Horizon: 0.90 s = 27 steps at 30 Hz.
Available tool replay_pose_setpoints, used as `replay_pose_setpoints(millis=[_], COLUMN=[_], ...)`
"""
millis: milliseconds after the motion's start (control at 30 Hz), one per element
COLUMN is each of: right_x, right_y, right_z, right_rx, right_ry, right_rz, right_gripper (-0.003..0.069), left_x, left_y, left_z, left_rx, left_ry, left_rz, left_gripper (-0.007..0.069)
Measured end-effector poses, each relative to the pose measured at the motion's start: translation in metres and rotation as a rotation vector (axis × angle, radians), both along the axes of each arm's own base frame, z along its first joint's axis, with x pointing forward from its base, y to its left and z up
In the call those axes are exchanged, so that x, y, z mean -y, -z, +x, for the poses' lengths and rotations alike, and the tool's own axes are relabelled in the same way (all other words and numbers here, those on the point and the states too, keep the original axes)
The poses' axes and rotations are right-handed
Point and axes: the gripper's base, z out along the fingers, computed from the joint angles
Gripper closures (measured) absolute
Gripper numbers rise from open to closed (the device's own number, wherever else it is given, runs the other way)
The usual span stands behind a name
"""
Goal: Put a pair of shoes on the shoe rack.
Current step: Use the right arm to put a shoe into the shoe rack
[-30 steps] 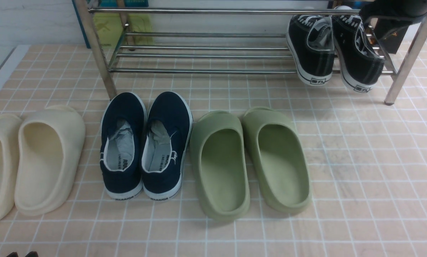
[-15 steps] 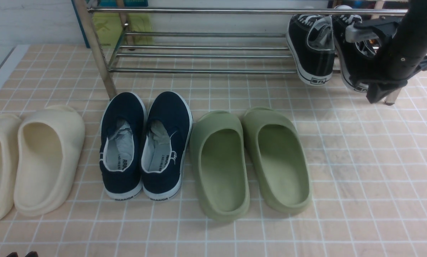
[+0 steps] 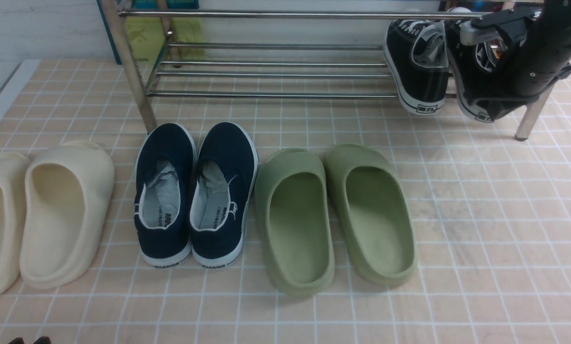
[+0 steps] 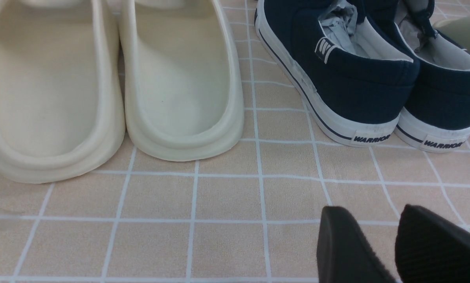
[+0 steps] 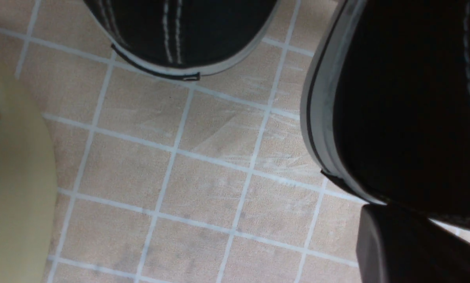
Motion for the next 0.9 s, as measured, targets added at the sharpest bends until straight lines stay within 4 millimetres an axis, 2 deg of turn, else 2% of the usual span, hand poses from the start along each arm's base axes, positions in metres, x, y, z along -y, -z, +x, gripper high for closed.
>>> replay_pose_setpoints(millis=[267,467,600,767,833,900], right_x=[0.007,0.003,0.001,0.001,0.002,0.003], right_y=[-0.04,-0.028,-0.032,-0.071,-0.101,-0.114], right_z=[-0.005,0.001,-0.002,-0.017,-0.034,-0.045], right_rx=[0.174,0.158,0.156,0.242,0.289,0.292], right_ry=[-0.013,-0.02,-0.022,-0.02,-0.019,-0.02], right_rz=[-0.078,-0.039,-0.016,0.004,0.014,0.012], right_gripper=[0.0663,0.0653,0.0628,0.0568,0.0534,0.0522], left_x=[0.0,0.0,0.0,0.0,0.0,0.0], left_y=[0.0,0.0,0.0,0.0,0.0,0.0], left_z=[0.0,0.0,0.0,0.0,0.0,0.0], left_rx=[0.0,0.0,0.0,0.0,0.0,0.0], left_ry=[0.0,0.0,0.0,0.0,0.0,0.0], left_rz=[0.0,0.0,0.0,0.0,0.0,0.0], left_gripper=[0.0385,0.0385,0.0385,0.0385,0.0385,0.0385])
